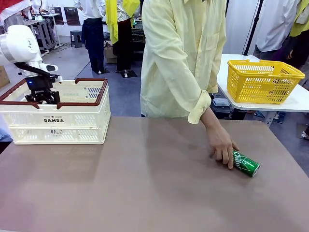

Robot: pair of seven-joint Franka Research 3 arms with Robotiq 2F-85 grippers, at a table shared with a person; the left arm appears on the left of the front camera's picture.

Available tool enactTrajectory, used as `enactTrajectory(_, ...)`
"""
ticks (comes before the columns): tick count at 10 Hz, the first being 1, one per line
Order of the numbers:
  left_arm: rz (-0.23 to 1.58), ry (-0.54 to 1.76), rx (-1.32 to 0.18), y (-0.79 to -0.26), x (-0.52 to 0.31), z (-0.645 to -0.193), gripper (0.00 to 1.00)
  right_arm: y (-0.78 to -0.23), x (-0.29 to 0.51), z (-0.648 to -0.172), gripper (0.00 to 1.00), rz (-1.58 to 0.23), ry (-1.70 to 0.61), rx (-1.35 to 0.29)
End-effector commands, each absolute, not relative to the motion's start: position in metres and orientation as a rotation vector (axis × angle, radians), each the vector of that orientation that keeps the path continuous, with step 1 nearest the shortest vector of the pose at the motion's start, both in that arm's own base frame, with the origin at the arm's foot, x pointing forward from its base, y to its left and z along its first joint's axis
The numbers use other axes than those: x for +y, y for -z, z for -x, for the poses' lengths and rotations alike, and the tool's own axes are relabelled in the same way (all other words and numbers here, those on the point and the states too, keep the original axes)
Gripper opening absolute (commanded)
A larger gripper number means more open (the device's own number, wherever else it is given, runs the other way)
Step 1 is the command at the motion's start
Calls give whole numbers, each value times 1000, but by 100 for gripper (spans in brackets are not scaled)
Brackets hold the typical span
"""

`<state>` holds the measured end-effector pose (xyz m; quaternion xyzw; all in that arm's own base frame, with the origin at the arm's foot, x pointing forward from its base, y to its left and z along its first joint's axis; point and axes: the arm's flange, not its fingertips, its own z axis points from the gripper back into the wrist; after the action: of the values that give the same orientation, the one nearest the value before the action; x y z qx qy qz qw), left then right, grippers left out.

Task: Place the drinks into the Shopping basket.
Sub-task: Pick up one drink and place it into the Shopping basket.

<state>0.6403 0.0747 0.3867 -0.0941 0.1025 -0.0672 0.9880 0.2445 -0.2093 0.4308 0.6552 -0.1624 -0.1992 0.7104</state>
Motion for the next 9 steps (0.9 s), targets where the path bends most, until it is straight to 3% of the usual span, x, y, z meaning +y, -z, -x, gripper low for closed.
enactTrajectory(1,171,134,191,-386,73,-636,38,-431,-211,-241,100,-1442,420,-355)
enactTrajectory(2,163,140,184,-387,73,-635,96,-431,-211,-241,100,-1442,420,-355)
enactTrajectory(5,171,149,109,-413,72,-624,100,-431,-211,-241,100,-1442,420,-355)
enactTrajectory(9,205,151,-28,-507,85,-577,100,-431,-211,-241,100,-1442,420,-355)
